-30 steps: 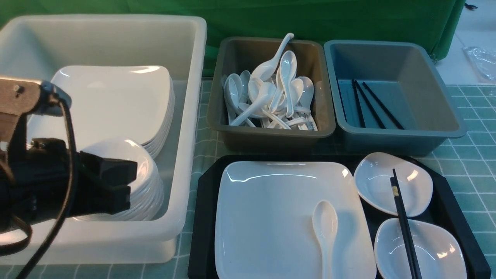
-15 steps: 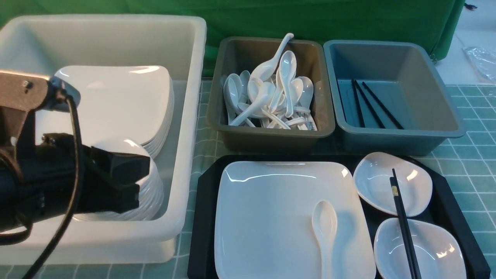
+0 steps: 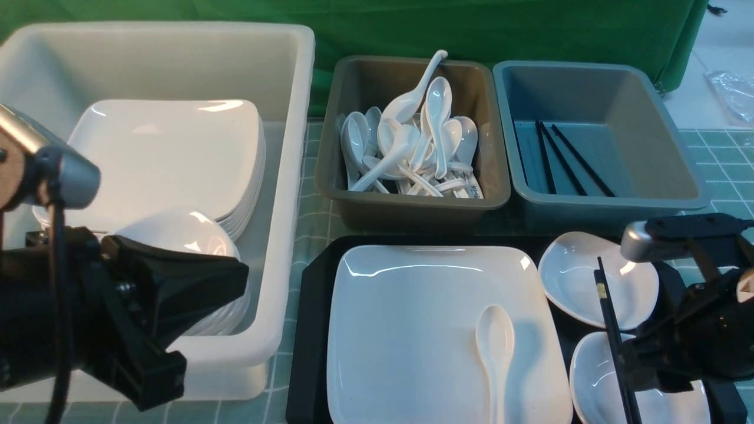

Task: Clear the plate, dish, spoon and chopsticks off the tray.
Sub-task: Use the right arm to grab a pair of chopsticks from the plate

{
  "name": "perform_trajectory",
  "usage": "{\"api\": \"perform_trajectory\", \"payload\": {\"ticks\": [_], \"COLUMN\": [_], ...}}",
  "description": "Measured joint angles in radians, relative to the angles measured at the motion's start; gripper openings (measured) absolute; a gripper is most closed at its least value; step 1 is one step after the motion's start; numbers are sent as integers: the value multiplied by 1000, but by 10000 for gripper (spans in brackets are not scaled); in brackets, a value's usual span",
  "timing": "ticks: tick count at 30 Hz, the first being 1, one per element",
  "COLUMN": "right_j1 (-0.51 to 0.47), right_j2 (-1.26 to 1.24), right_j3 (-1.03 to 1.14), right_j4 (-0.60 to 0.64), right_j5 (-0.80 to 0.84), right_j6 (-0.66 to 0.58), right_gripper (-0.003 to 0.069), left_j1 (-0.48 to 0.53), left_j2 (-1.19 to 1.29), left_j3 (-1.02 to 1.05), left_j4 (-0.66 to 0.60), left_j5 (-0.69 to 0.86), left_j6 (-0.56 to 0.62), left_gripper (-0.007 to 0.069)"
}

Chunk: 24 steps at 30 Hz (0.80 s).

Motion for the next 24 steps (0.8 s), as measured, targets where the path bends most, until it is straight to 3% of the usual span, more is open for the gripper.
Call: {"api": "perform_trajectory", "payload": {"ticks": [15, 20, 24], "right_j1": [0, 1, 1], "right_j2": [252, 272, 272], "right_j3": [-1, -1, -1], "right_j4": [-5, -8, -14], "right_j5": [-153, -157, -155], "right_j6": [2, -1, -33], "right_gripper": [421, 351, 192], "left_j1": [0, 0, 0], "left_j2": [-20, -20, -20], "left_j3": [0, 0, 0], "left_j4": [-1, -1, -1], "left_j5": [4, 4, 6], "left_j6": [8, 8, 8], "left_gripper": [17, 17, 17]}}
